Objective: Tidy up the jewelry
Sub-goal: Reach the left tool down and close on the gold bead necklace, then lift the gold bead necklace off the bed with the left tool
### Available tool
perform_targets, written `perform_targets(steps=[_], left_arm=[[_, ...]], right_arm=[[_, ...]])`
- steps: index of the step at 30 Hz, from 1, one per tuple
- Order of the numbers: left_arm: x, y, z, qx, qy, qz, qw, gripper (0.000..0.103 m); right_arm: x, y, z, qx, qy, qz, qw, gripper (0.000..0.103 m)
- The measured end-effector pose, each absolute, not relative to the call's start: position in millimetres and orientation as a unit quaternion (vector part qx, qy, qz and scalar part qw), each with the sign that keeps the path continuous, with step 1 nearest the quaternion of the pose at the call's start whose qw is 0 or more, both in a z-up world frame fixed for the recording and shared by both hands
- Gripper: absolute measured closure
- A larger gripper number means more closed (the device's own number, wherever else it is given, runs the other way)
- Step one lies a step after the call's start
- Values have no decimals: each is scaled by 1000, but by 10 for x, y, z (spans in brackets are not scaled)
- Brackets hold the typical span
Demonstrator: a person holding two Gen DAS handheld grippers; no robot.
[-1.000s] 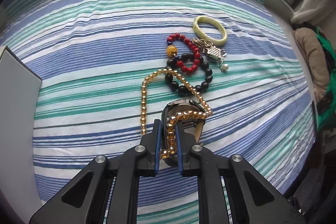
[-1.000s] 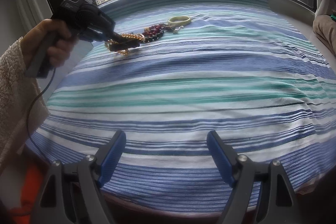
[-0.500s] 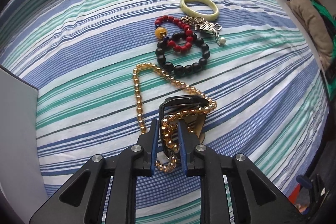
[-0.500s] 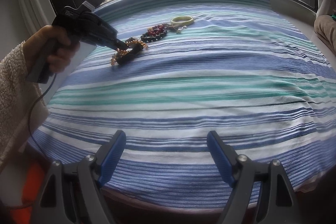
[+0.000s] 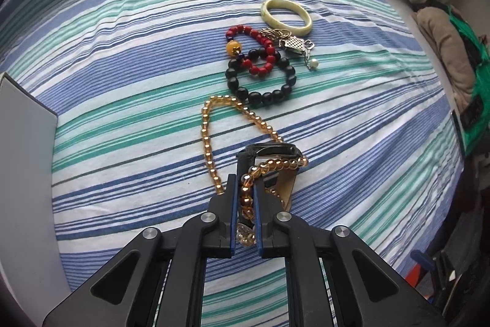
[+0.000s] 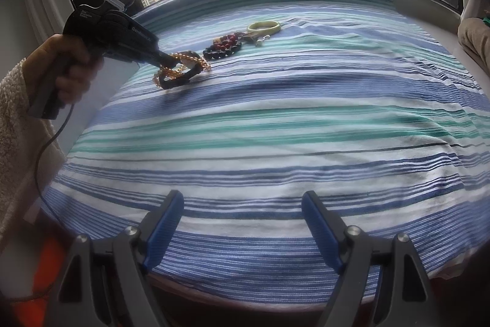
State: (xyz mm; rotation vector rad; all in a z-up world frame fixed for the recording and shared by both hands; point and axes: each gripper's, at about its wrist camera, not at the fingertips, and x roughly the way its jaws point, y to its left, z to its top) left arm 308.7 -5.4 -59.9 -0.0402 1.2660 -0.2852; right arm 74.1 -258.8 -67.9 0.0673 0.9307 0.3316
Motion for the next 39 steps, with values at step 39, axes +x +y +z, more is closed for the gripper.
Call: perform_targets(steps=[39], left_arm=[[2839, 435, -734, -131, 576, -130, 796, 97]], right_arm=[[719, -2590, -657, 33, 446, 164, 879, 22]])
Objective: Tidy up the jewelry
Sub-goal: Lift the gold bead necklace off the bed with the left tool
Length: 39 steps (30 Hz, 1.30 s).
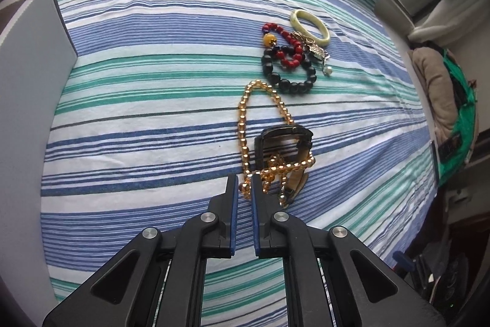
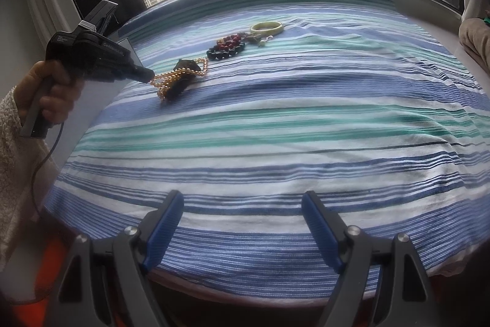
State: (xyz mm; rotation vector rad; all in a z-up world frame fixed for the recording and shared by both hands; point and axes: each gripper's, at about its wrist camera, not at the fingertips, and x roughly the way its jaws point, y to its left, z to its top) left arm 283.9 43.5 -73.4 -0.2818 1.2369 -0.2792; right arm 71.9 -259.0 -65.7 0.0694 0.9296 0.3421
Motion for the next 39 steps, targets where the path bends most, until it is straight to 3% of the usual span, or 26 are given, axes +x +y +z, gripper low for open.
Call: perform_targets(steps=[3, 7, 10, 14, 18, 19, 20, 27, 39], left_arm=[[2837, 378, -754, -116, 575, -136, 798, 93], [2854, 309, -765, -102, 567, -145, 804, 70], [2899, 249, -818, -98, 569, -150, 803, 67], [2935, 234, -929, -117, 575, -157, 795, 71], [2892, 340, -903, -145, 566, -156, 796, 82], [2880, 371, -874, -154, 564, -160, 795, 95], [2868, 393, -842, -163, 562, -164, 794, 97], [2796, 365, -504, -202, 533, -192, 799, 98], [2604, 448, 787, -267, 393, -237, 847, 98]], right_arm=[[689, -2564, -643, 27, 446, 166, 879, 22], [688, -2588, -656, 31, 449, 160, 879, 22], [699, -2586, -670, 33, 451, 159, 878, 22], [691, -2559, -665, 29, 450, 163, 877, 22], [673, -2580, -659, 29, 451, 159, 878, 22], [675, -2588, -666, 30, 451, 157, 878, 22], [679, -2596, -671, 31, 453, 156, 877, 22], [722, -2559, -694, 30, 455, 162, 875, 22], [688, -2592, -601, 28, 445, 153, 882, 22]])
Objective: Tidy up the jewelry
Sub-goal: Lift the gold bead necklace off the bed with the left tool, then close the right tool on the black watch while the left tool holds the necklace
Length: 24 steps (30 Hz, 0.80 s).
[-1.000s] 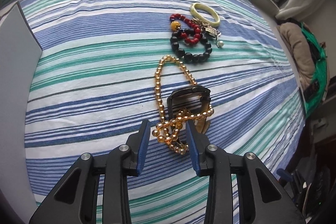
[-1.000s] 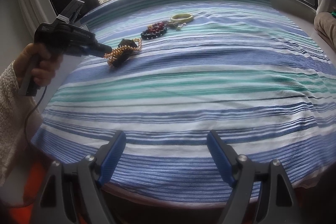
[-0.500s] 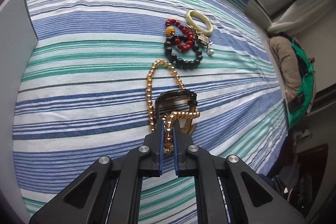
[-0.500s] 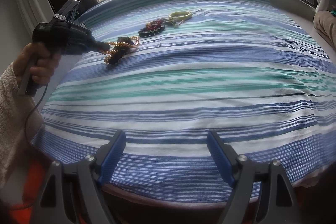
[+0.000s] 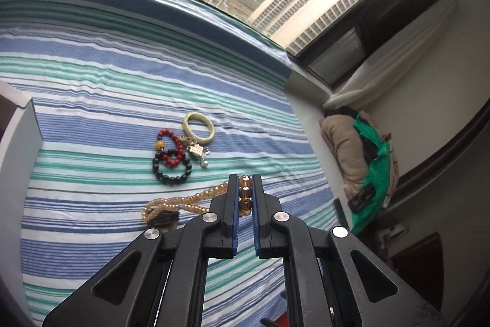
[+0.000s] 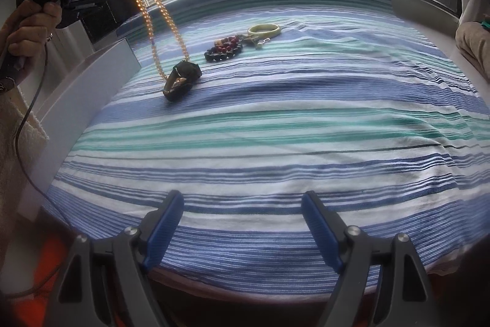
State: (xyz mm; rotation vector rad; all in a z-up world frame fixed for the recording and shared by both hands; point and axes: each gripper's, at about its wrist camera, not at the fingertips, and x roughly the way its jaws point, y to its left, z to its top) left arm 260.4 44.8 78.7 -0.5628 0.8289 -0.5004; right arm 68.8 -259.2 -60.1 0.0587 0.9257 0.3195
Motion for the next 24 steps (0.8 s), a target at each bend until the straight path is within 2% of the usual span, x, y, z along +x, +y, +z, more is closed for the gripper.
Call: perform_targets(steps=[8, 16, 18, 19, 20, 24], left_arm=[[2239, 953, 1005, -282, 349, -167, 878, 98], [1621, 1062, 918, -213, 366, -82, 902, 98], [1482, 1109, 850, -211, 371, -74, 902, 98], [1409, 1148, 809, -213, 372, -71, 901, 98], [1340, 1188, 773, -216, 373, -68, 900, 98], [1118, 1335, 691, -226, 373, -60, 898, 98]], right_arm=[[685, -2600, -539, 29, 436, 154, 886, 22], [1338, -2498, -294, 109, 441, 205, 867, 22], [1670, -2386, -314, 133, 460, 217, 851, 31], [1844, -2299, -354, 141, 474, 219, 841, 45], [2012, -2226, -403, 151, 490, 218, 830, 55], [2482, -1925, -618, 195, 544, 211, 788, 58]])
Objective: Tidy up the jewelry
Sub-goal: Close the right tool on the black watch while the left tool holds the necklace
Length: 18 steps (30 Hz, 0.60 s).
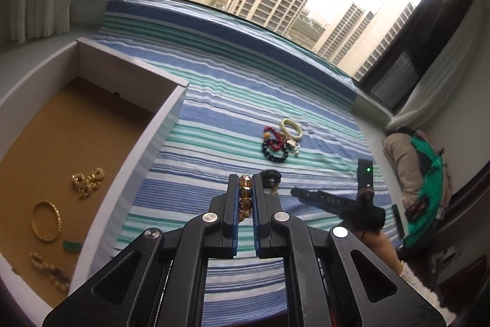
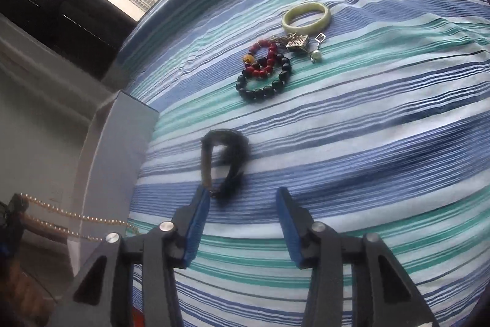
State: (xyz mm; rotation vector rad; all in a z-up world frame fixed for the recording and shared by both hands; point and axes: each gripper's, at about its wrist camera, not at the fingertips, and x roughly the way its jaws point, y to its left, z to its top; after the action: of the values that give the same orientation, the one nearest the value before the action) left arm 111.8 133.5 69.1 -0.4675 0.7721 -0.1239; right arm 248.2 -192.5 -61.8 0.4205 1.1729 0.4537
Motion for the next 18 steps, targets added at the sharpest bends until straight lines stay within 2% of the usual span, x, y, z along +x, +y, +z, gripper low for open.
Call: perform_targets(steps=[7, 9, 13, 16, 18], left_arm=[[927, 1429, 733, -238, 361, -74, 899, 98], [899, 1436, 806, -244, 356, -86, 898, 98], [761, 1592, 1059, -266, 333, -109, 898, 98], [625, 1803, 1363, -275, 299, -101, 908, 98], [508, 1963, 1563, -276, 273, -87, 917, 98]], right_arm=[[2738, -1253, -855, 106, 576, 160, 795, 65], [2757, -1130, -896, 79, 577, 149, 799, 88], [2771, -1071, -879, 54, 562, 146, 812, 92], [2707, -1096, -608, 63, 534, 165, 827, 103], [2662, -1054, -333, 59, 508, 189, 838, 103]])
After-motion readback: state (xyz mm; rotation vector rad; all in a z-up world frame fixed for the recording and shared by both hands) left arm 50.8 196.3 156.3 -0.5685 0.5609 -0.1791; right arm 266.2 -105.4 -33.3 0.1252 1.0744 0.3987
